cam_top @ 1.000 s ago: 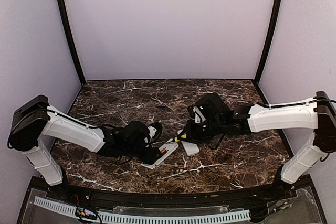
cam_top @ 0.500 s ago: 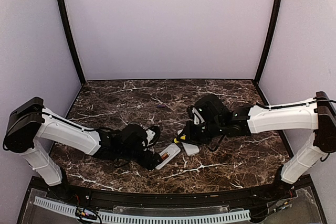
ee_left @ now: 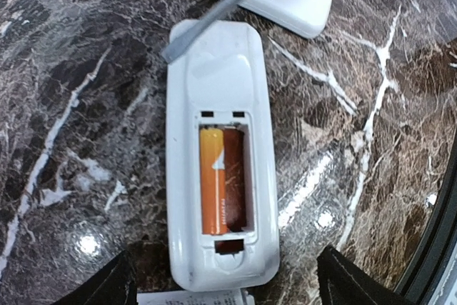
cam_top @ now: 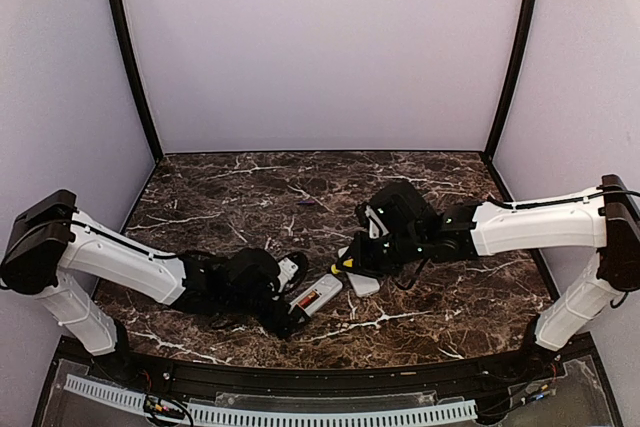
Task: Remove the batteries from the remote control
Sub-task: Hold the remote control without the battery cover at the center of the board.
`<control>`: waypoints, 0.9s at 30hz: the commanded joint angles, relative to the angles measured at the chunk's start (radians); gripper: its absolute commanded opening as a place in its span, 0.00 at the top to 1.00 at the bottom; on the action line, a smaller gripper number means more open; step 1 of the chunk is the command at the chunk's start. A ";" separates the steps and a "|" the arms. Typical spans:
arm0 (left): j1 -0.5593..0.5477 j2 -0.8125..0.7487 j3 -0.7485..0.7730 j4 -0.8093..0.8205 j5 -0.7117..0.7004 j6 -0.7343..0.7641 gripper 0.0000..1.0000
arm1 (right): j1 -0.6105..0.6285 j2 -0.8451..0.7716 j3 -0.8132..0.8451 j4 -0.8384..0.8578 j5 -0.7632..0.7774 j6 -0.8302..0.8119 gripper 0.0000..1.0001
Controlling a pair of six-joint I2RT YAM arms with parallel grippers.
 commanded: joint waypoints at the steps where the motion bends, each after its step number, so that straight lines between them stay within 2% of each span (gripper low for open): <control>1: -0.038 0.040 0.024 -0.059 -0.064 0.015 0.13 | 0.015 -0.026 0.009 -0.004 0.021 0.009 1.00; 8: -0.070 0.095 0.068 -0.115 -0.189 -0.007 0.17 | 0.019 -0.027 0.006 0.000 0.023 0.006 1.00; 13: -0.083 0.118 0.090 -0.150 -0.223 -0.001 0.29 | 0.018 -0.029 0.006 0.000 0.025 0.004 1.00; 19: -0.106 0.149 0.113 -0.199 -0.273 0.010 0.39 | 0.018 -0.029 0.006 0.001 0.028 0.001 1.00; 27: -0.101 0.132 0.110 -0.169 -0.310 -0.067 0.57 | 0.015 -0.051 0.001 -0.009 0.077 0.013 1.00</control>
